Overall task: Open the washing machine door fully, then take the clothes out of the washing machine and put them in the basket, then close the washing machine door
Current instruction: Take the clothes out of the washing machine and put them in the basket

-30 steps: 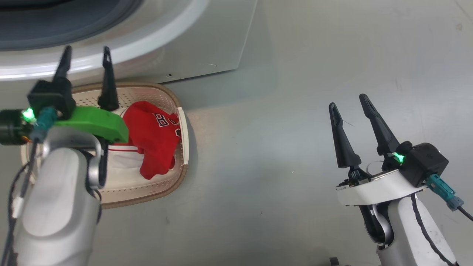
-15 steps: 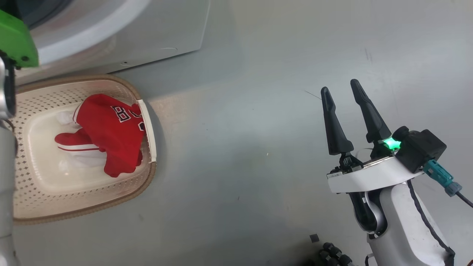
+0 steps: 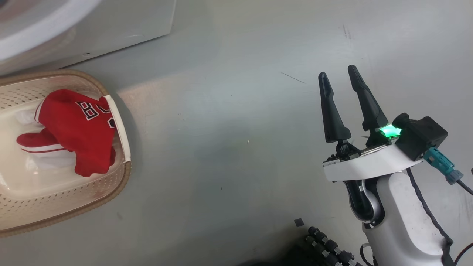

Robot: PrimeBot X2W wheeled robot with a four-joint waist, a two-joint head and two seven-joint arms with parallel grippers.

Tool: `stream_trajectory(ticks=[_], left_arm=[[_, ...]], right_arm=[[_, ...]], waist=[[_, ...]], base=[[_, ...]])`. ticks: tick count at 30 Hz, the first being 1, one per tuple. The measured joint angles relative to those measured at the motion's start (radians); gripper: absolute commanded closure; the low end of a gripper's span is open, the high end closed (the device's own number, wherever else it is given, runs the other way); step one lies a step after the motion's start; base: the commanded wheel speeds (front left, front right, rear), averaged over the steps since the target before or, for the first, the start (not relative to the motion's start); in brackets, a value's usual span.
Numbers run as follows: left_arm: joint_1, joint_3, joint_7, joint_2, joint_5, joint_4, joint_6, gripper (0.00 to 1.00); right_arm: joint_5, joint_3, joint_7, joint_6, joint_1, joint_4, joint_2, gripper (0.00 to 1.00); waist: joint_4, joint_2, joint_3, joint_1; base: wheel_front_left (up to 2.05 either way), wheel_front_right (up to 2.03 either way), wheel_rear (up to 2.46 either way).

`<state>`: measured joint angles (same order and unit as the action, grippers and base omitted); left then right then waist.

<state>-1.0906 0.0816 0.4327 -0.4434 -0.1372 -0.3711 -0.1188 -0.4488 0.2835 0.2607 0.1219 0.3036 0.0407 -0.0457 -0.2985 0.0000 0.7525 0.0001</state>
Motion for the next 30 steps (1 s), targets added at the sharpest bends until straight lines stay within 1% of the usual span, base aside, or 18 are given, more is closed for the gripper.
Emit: stream_trajectory(ticks=[10, 17, 27, 28, 29, 30], left_arm=[[-0.049, -0.021, 0.14, -0.086, 0.014, -0.053, 0.001, 0.0], [-0.053, -0.04, 0.217, -0.095, 0.014, -0.087, 0.001, 0.0], [-0.053, -0.066, 0.321, -0.107, 0.014, -0.116, 0.001, 0.0], [-0.053, -0.07, 0.331, -0.107, 0.014, -0.118, 0.001, 0.05], [-0.053, -0.073, 0.343, -0.107, 0.014, -0.12, 0.001, 0.33], [-0.053, -0.077, 0.351, -0.106, 0.014, -0.121, 0.001, 0.54]], right_arm=[[-0.031, 0.022, 0.0, 0.0, 0.027, 0.01, 0.0, 0.0], [-0.034, 0.022, 0.0, 0.0, 0.037, 0.023, 0.001, 0.0], [-0.034, 0.024, 0.0, 0.0, 0.042, 0.029, 0.001, 0.0], [-0.034, 0.024, 0.0, 0.0, 0.043, 0.029, 0.001, 0.0], [-0.034, 0.024, 0.0, 0.0, 0.043, 0.029, 0.001, 0.0], [-0.034, 0.025, 0.0, 0.0, 0.043, 0.029, 0.001, 0.0]], waist=[[-0.042, 0.0, 0.04, 0.0], [-0.058, 0.0, 0.052, 0.0], [-0.059, 0.0, 0.053, 0.0], [-0.058, 0.0, 0.053, 0.0], [-0.058, 0.0, 0.053, 0.0], [-0.058, 0.0, 0.052, -0.0001]], base=[[0.0, 0.0, 0.0], [0.0, 0.0, 0.0], [0.0, 0.0, 0.0], [0.0, 0.0, 0.0], [0.0, 0.0, 0.0], [0.0, 0.0, 0.0]])
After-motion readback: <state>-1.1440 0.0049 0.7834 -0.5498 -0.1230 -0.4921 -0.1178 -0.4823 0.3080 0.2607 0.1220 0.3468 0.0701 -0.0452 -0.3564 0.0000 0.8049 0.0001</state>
